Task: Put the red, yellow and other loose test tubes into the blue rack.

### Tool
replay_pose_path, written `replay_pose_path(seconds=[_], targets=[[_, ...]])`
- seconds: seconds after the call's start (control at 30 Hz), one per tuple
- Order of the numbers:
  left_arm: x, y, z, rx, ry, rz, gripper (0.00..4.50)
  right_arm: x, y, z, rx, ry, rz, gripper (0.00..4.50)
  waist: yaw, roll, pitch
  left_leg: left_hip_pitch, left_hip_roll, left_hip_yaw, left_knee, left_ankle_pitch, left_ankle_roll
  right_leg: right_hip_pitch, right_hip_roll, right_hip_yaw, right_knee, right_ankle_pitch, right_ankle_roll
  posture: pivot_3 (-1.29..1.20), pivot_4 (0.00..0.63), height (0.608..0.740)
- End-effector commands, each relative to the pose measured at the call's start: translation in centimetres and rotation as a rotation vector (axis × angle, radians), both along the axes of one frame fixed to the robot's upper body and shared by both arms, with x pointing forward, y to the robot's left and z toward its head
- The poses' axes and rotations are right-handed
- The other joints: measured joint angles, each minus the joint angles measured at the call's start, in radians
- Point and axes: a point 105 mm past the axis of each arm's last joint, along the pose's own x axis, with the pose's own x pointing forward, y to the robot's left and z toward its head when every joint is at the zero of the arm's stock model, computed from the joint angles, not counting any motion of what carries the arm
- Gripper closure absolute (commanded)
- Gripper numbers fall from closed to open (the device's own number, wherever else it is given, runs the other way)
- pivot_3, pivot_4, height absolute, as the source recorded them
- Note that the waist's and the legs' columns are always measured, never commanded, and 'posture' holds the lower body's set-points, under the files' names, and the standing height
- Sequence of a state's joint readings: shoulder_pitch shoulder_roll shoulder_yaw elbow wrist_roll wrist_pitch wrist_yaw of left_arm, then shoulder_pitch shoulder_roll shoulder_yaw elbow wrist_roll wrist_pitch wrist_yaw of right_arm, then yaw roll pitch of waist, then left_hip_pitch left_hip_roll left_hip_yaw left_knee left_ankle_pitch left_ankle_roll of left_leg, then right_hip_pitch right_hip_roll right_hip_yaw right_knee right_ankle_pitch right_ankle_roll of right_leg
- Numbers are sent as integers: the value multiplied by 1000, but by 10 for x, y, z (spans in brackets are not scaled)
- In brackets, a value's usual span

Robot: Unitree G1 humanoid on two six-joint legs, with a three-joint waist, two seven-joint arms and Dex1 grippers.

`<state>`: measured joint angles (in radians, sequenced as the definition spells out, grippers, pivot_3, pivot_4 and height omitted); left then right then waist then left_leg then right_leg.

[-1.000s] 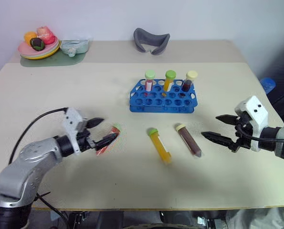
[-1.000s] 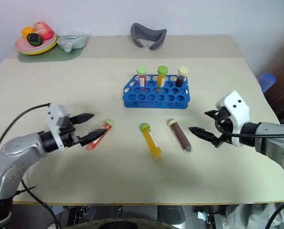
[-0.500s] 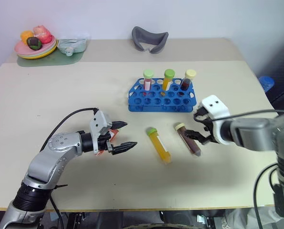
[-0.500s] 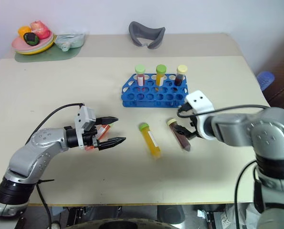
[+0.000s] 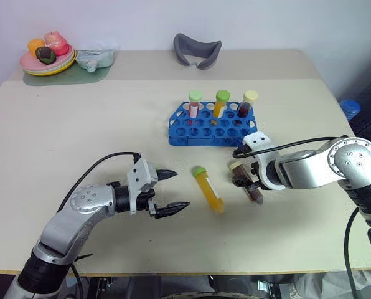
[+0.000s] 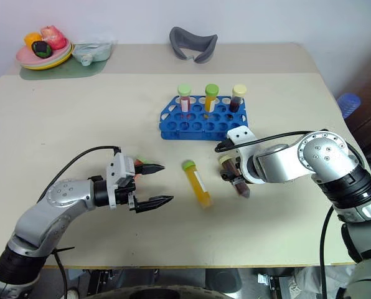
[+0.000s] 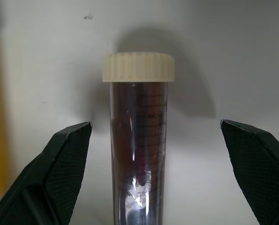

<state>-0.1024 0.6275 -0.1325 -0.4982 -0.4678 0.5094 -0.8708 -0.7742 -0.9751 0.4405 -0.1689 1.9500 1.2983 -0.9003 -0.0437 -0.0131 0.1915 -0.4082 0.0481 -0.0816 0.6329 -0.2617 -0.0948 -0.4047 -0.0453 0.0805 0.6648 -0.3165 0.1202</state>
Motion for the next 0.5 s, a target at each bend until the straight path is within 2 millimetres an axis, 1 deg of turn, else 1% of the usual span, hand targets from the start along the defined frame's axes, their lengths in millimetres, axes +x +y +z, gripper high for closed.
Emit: replay_pose_path(seconds=[0.03, 0.17, 0.2, 0.23, 0.27, 0.3, 0.4, 0.5], targets=[[-6, -4, 10, -8, -56, -30, 0, 3, 1, 7, -8, -19, -1, 27, 0, 0, 0, 0, 0, 0, 0, 0, 0, 0, 0, 0, 0, 0, 0, 0, 150, 740], [-5, -3, 10, -1, -65, -29, 0, 4, 4, 7, -6, -10, 9, 27, 0, 0, 0, 0, 0, 0, 0, 0, 0, 0, 0, 0, 0, 0, 0, 0, 150, 740], [-5, -3, 10, -1, -67, -28, 0, 4, 5, 7, -3, -8, 14, 525, 0, 0, 0, 0, 0, 0, 0, 0, 0, 0, 0, 0, 0, 0, 0, 0, 150, 740], [-5, -3, 11, -5, -68, -25, 0, 4, 5, 7, -2, -7, 16, 799, 0, 0, 0, 0, 0, 0, 0, 0, 0, 0, 0, 0, 0, 0, 0, 0, 150, 740], [-4, -3, 11, -10, -69, -22, 0, 4, 6, 7, -2, -7, 16, 1408, 0, 0, 0, 0, 0, 0, 0, 0, 0, 0, 0, 0, 0, 0, 0, 0, 150, 740], [-4, -3, 12, -15, -70, -19, 0, 5, 6, 7, -2, -9, 15, 1712, 0, 0, 0, 0, 0, 0, 0, 0, 0, 0, 0, 0, 0, 0, 0, 0, 150, 740], [-3, -3, 13, -19, -71, -15, 0, 6, 6, 8, -5, -12, 13, 3159, 0, 0, 0, 0, 0, 0, 0, 0, 0, 0, 0, 0, 0, 0, 0, 0, 150, 740], [-3, -2, 13, -15, -73, -15, 0, 7, 6, 9, -8, -15, 8, 3159, 0, 0, 0, 0, 0, 0, 0, 0, 0, 0, 0, 0, 0, 0, 0, 0, 150, 740]])
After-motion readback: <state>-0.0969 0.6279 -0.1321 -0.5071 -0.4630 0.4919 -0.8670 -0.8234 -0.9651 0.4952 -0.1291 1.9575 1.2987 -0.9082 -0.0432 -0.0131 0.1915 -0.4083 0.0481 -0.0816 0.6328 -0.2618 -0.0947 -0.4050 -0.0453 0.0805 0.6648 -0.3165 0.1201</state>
